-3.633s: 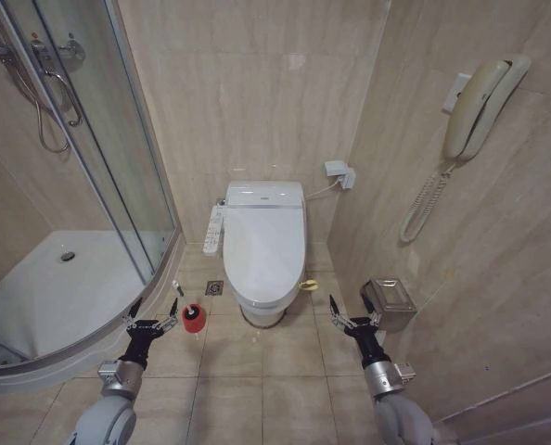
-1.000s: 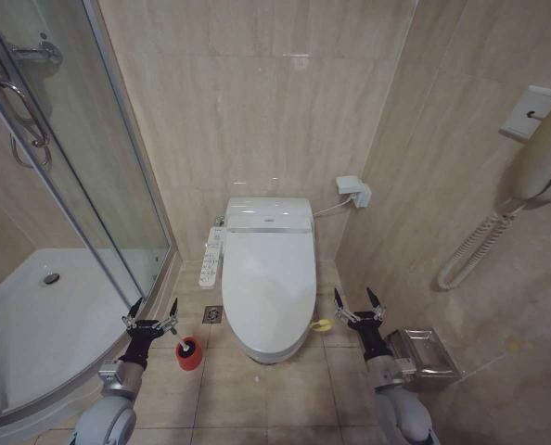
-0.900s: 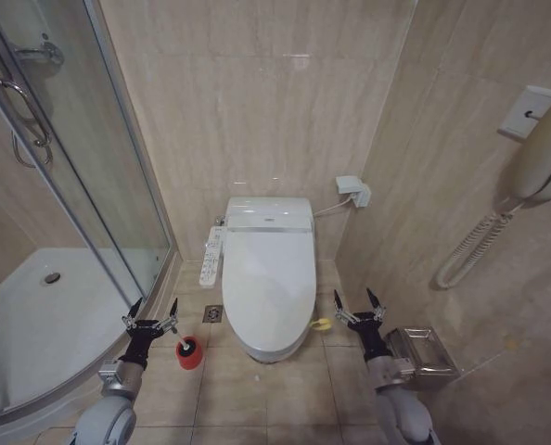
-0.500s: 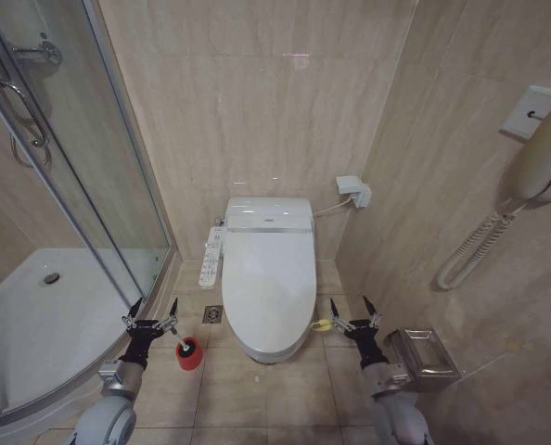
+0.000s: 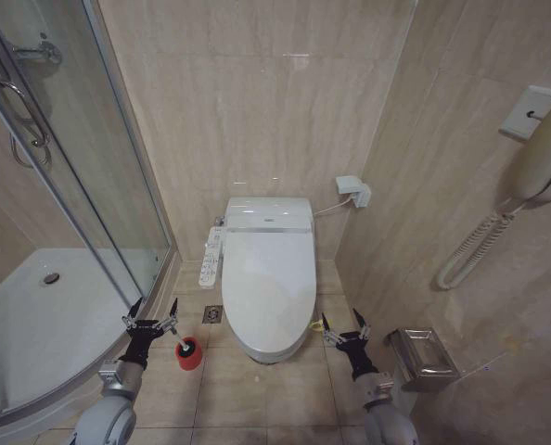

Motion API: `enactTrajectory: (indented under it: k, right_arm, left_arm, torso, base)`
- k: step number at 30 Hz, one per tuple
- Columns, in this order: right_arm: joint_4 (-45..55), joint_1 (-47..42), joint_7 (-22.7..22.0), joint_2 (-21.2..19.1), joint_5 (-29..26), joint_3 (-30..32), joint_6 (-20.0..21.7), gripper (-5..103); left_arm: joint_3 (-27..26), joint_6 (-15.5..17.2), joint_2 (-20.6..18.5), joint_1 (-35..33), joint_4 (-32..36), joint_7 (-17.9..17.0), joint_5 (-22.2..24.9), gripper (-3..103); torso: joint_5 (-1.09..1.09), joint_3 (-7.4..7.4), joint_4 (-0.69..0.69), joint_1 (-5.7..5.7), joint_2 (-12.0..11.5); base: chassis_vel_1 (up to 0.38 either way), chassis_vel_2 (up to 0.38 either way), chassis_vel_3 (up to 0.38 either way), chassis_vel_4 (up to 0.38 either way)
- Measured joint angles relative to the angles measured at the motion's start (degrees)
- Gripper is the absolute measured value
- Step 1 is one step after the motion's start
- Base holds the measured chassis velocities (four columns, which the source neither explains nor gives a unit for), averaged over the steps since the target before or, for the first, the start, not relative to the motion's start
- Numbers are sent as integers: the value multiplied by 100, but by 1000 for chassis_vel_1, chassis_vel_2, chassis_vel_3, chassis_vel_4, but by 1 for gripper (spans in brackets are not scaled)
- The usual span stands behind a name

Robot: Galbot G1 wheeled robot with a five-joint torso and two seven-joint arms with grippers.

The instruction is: Open the toilet lid, clean the toilet bowl with a toilet brush, close the toilet lid, and flush.

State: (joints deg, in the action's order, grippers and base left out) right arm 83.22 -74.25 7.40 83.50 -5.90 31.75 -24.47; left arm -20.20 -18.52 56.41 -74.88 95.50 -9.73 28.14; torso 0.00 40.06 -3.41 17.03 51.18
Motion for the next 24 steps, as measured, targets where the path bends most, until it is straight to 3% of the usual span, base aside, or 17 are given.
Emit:
enactTrajectory:
  k: [24]
  right_arm:
    - [-1273,576,-223,-106,485,88,-233,100]
  left_arm:
    - [0,0,0,0,0,0,0,100]
  torso:
    - [1,0,0,0,0]
  base:
    - [0,0,0,0]
